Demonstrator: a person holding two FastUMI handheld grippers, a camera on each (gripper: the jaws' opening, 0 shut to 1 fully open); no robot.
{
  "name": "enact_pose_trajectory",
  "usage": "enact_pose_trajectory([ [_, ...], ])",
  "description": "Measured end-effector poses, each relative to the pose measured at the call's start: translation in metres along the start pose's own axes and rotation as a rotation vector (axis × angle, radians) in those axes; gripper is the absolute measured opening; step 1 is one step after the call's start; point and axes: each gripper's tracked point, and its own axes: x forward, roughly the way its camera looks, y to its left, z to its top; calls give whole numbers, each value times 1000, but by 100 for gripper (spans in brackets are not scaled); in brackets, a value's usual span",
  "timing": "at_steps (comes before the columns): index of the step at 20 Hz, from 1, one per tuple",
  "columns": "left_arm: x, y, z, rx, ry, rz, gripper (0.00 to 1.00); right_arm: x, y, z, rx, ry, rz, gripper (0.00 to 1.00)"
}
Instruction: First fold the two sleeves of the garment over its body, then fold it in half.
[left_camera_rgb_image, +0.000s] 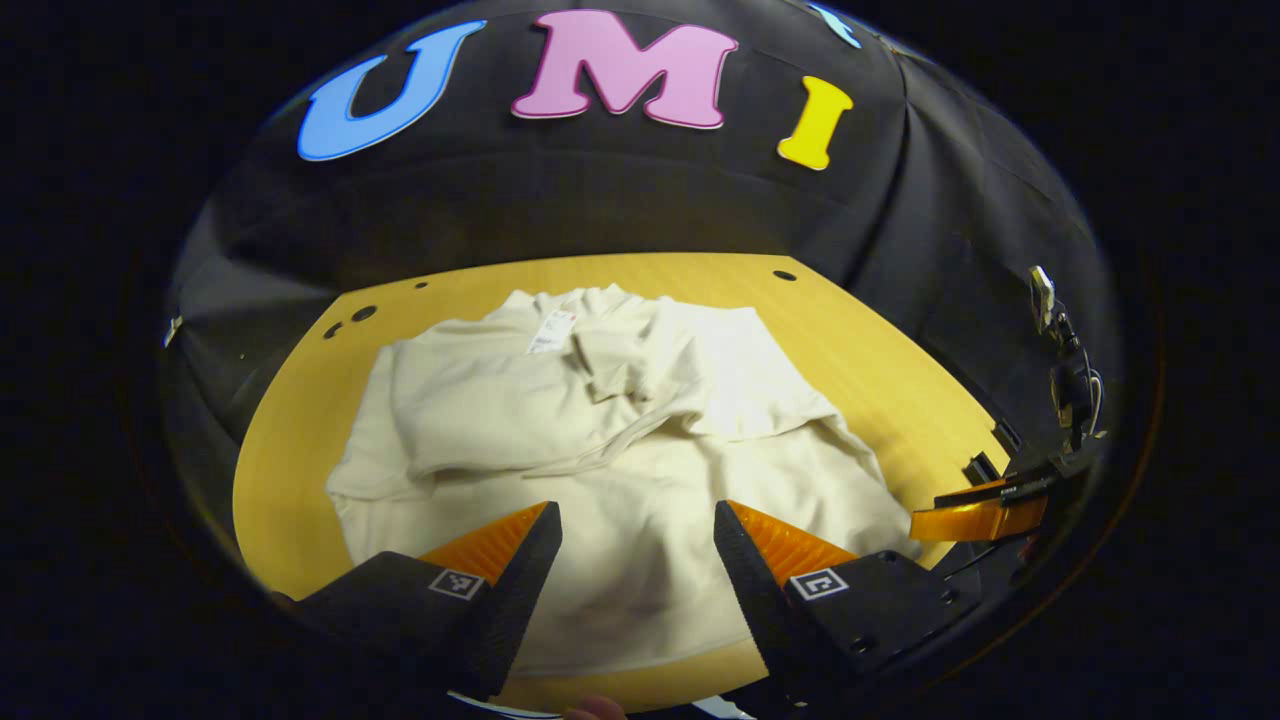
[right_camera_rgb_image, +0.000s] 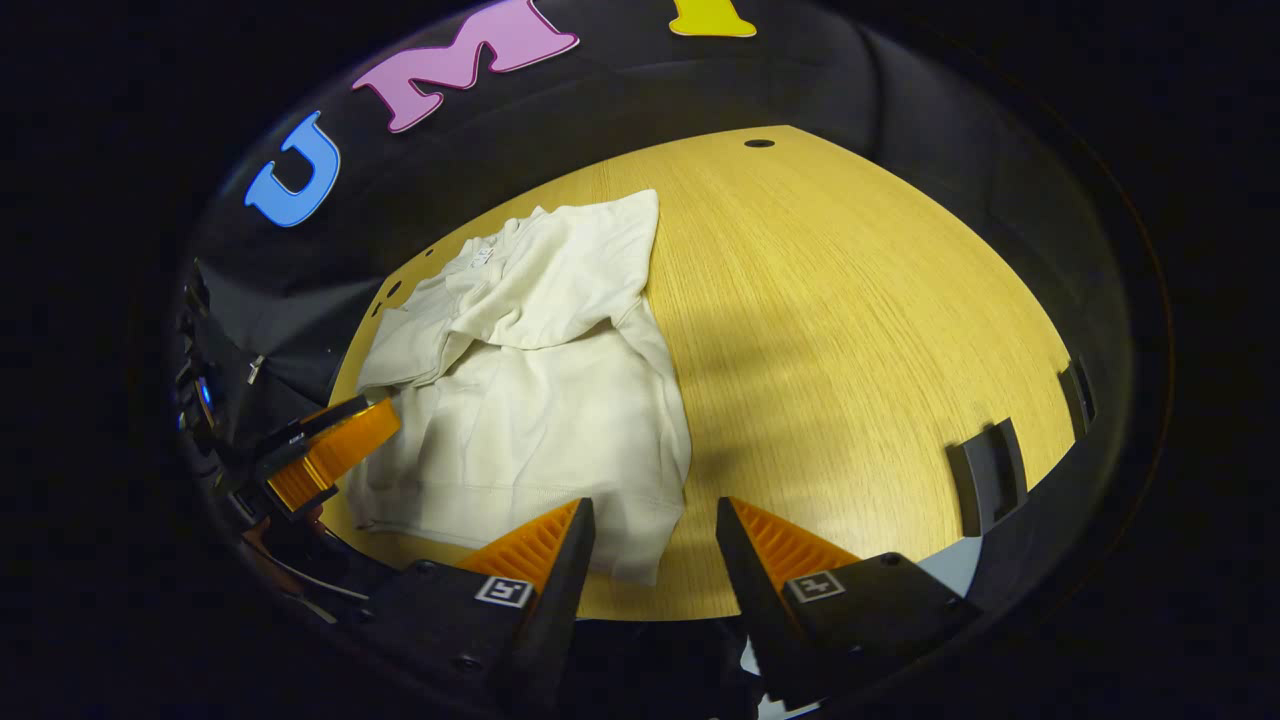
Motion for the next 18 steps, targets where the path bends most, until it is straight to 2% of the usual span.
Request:
enact_pose_trajectory([
  [1, -7, 13, -11, -13, 16, 24, 95, 1, 2, -3, -2, 4, -4, 81],
  [4, -28, 53, -38, -60, 55, 97, 93, 3, 9, -10, -32, 15, -7, 83],
  [8, -45, 97, -66, -109, 97, 181, 95, 7, 16, -15, -51, 23, -28, 92],
  [14, -45, 126, -91, -209, 143, 231, 95, 18, 14, -17, -70, 39, -69, 92],
  [18, -43, 130, -104, -233, 176, 237, 95, 25, 19, -17, -83, 47, -66, 92],
])
